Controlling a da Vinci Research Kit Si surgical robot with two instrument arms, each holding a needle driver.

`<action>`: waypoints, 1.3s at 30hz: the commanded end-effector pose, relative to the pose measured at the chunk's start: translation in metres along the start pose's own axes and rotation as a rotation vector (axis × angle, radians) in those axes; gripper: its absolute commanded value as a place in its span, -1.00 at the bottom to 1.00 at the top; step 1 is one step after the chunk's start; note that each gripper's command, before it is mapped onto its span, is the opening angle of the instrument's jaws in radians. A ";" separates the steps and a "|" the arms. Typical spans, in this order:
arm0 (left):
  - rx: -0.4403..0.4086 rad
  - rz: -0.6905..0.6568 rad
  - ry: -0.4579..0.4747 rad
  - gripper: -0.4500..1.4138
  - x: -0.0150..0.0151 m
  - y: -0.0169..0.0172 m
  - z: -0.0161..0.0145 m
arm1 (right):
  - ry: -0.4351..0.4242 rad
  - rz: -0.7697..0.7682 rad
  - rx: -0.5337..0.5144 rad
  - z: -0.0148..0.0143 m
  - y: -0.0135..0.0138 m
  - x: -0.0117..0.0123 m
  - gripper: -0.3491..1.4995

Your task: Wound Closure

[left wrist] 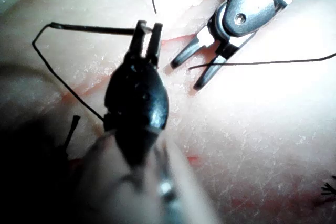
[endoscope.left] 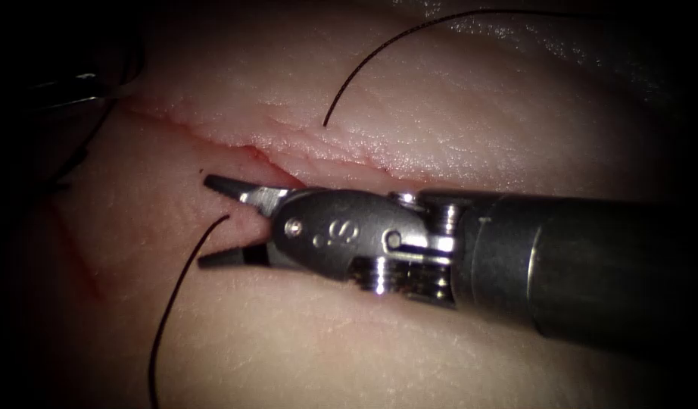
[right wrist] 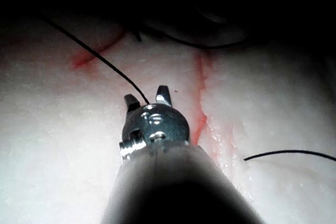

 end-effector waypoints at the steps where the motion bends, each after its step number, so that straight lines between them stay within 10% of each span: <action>1: -0.001 -0.001 0.000 -1.00 -0.0006 0.0001 0.0006 | -0.002 -0.014 0.015 0.0001 -0.0003 0.0005 -1.00; 39: -0.002 -0.001 -0.001 -1.00 -0.0006 0.0001 0.0005 | 0.085 -0.071 0.451 -0.0022 -0.0102 0.0132 -1.00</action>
